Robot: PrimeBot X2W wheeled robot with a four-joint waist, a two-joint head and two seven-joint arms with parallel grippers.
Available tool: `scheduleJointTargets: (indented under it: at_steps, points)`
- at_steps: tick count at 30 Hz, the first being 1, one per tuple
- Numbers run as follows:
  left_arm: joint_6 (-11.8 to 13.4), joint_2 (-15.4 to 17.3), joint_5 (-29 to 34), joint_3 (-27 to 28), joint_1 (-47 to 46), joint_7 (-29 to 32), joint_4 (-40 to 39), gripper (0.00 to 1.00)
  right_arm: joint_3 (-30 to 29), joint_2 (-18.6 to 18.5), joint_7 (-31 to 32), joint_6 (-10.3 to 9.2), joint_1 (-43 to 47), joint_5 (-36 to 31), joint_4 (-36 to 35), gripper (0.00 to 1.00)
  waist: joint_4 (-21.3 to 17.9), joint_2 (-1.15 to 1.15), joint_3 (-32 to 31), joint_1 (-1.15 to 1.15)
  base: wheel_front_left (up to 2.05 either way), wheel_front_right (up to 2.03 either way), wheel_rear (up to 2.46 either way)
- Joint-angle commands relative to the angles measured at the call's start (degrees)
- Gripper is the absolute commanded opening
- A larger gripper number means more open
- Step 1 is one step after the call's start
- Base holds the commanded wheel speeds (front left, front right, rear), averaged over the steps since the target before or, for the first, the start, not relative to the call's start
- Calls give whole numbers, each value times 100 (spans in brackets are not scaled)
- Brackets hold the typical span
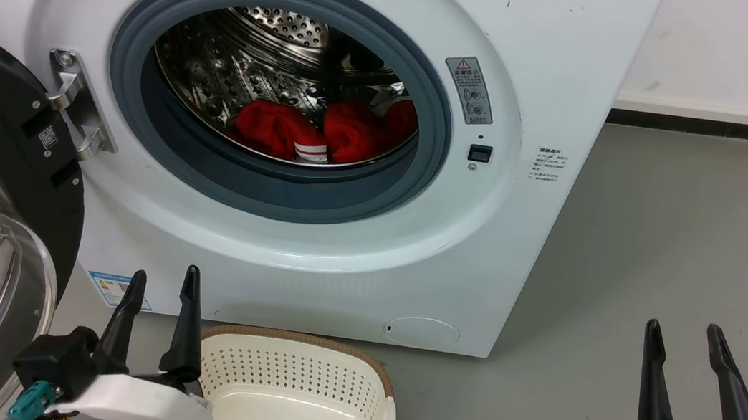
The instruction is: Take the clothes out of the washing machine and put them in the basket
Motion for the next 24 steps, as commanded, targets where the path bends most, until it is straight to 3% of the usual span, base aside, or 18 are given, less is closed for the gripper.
scheduleJointTargets:
  at_steps: [1, 24]
  points:
    - [29, 10, 135, -17, 31, -55, -61, 100, 2, 7, -52, -2, 65, -140, -78, 100, -1, 0, 0, -1, 0, 0, 0]
    - [105, 10, 1101, -111, 140, -322, -206, 100, -12, 11, -326, -2, 247, -1038, -451, 100, -26, 0, 9, -1, 0, 0, 0]
